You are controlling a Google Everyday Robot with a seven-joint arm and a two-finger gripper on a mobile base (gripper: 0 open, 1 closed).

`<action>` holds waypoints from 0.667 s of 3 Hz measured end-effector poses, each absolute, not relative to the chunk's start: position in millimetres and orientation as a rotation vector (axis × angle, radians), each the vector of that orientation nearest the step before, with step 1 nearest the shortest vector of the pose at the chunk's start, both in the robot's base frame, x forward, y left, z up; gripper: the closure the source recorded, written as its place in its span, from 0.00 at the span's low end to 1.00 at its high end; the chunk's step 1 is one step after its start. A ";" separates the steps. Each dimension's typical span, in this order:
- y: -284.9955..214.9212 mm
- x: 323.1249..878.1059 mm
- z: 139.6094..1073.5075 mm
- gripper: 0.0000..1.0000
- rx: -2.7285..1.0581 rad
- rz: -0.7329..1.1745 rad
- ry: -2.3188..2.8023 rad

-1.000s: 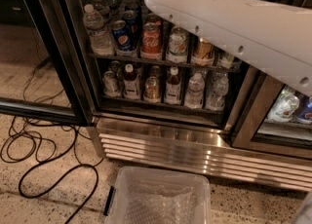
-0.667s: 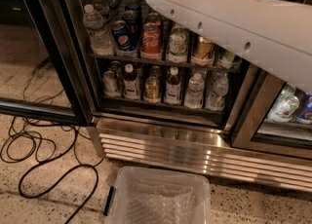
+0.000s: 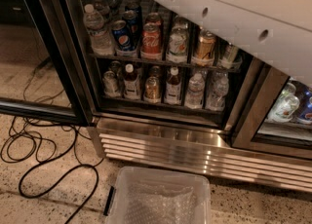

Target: Pick green can from top shelf of fridge

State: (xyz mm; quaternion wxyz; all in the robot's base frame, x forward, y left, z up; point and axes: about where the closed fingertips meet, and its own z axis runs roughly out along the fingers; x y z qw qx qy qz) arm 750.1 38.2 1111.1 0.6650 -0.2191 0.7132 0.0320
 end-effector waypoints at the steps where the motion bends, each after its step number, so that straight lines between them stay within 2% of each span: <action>1: 36.7 748.3 1114.4 1.00 -0.494 0.077 1.614; 2: 28.8 738.0 1106.1 1.00 -0.506 0.057 1.677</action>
Offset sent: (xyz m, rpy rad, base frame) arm -0.0210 -0.0299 -0.0129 -0.0678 0.1772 -0.0300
